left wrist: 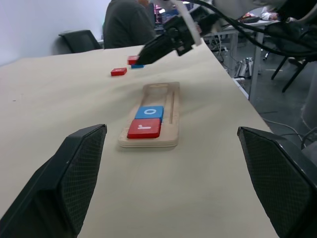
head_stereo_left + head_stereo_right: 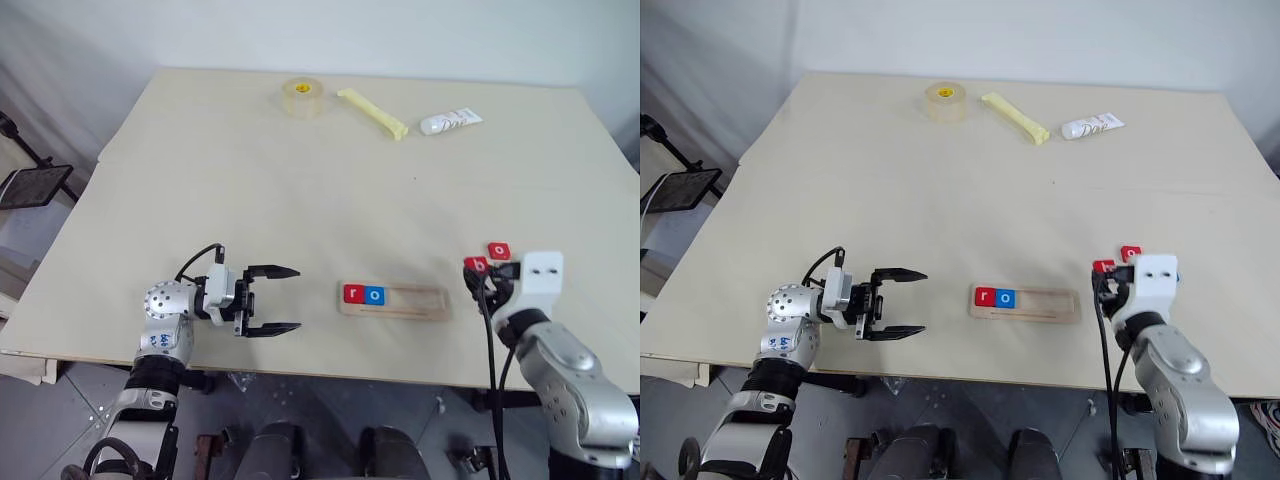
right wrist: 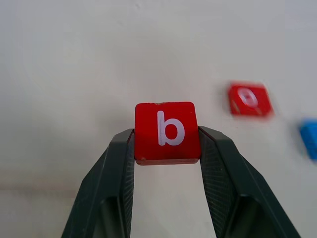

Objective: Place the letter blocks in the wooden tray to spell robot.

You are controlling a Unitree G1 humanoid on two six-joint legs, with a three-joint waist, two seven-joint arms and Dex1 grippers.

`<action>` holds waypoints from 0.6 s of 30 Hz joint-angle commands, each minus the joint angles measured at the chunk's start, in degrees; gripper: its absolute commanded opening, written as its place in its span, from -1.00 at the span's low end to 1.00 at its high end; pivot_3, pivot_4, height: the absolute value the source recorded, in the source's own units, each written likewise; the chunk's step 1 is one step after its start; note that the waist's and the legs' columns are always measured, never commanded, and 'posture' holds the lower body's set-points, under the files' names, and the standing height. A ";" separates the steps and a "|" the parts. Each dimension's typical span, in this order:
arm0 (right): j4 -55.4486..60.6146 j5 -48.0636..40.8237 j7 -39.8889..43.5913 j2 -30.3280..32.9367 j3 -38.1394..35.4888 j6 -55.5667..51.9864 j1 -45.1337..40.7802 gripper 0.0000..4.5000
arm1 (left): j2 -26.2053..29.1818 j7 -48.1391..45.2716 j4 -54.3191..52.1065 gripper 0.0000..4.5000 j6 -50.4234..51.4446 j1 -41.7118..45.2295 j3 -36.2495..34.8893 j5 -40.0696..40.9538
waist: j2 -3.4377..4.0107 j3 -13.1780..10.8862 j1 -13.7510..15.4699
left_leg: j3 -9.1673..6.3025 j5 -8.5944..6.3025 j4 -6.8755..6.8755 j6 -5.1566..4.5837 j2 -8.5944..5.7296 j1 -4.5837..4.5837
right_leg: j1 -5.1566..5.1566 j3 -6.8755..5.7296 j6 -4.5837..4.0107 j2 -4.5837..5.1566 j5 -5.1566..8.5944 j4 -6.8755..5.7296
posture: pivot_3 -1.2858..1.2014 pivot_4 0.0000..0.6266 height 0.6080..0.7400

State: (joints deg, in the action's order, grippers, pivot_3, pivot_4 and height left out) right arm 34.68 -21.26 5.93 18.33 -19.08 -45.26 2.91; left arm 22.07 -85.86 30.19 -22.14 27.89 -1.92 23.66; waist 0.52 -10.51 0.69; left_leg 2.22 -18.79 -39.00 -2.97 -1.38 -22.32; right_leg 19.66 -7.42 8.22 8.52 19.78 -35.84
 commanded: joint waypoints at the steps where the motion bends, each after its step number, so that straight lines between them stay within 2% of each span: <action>1: 3.81 -0.12 -1.10 -0.64 -1.83 0.13 1.48 -0.35 | -0.16 -1.12 0.07 1.00 -0.57 0.89 -0.67 1.57 | 0.00 0.00 -0.16 | 0.01 0.00 0.00 0.00 0.00 0.01 | 0.00 0.02 0.00 0.00 0.00 0.00 | 0.03 -0.52 1.00; 15: 1.16 0.52 -1.59 -3.76 -1.68 3.23 6.42 -0.35 | -0.34 0.08 -4.01 1.00 1.49 0.72 0.95 1.35 | 0.00 0.00 -0.61 | 0.02 0.00 0.04 0.01 0.03 0.04 | 0.01 0.06 0.00 -0.04 0.00 0.00 | 0.03 -0.52 1.00; 18: 1.02 0.36 -1.46 -4.48 -1.57 4.00 6.94 0.12 | -0.23 0.27 -4.77 1.00 1.85 0.30 0.87 1.24 | 0.00 0.00 -0.68 | 0.02 0.00 0.04 0.01 0.04 0.04 | 0.00 0.07 0.00 -0.04 0.00 0.00 | 0.03 -0.52 1.00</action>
State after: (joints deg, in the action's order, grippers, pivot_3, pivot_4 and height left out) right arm 35.09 -21.20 4.68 14.13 -20.03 -42.97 9.65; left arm 21.43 -85.78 27.39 -20.52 28.66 -1.08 24.25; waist 0.52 -10.51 0.01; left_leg 2.24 -18.79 -38.95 -2.95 -1.34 -22.27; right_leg 19.66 -7.35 8.22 8.48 19.79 -35.84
